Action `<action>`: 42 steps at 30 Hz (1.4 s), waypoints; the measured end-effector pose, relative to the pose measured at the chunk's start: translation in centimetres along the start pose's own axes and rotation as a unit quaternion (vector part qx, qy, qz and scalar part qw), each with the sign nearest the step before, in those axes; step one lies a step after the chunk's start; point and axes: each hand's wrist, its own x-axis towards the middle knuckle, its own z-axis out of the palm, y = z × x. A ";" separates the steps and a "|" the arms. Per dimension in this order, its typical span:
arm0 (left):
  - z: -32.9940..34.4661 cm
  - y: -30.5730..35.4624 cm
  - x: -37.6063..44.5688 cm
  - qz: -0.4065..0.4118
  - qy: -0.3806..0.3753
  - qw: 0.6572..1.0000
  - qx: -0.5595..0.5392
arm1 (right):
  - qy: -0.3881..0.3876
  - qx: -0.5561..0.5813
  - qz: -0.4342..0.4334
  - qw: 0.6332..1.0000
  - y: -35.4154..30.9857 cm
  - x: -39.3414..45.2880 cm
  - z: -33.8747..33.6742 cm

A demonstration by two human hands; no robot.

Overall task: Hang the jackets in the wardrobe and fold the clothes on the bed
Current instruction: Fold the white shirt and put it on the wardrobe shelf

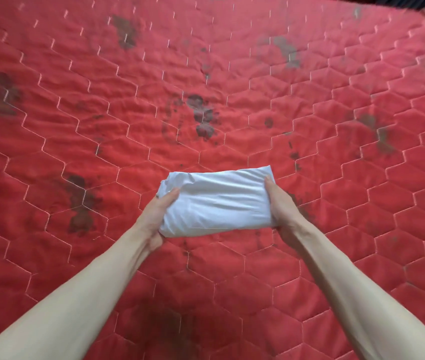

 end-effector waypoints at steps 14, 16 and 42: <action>4.7 14.1 -31.8 0.202 0.070 0.977 0.006 | -0.045 0.070 -0.152 0.985 -21.1 -28.1 -9.0; 4.6 15.2 -37.1 0.223 0.088 0.971 0.014 | -0.063 0.074 -0.168 0.981 -23.5 -32.3 -9.8; -25.4 -4.1 -90.3 0.345 0.484 0.764 -0.252 | -0.499 -0.088 -0.269 0.820 -26.5 -78.7 25.3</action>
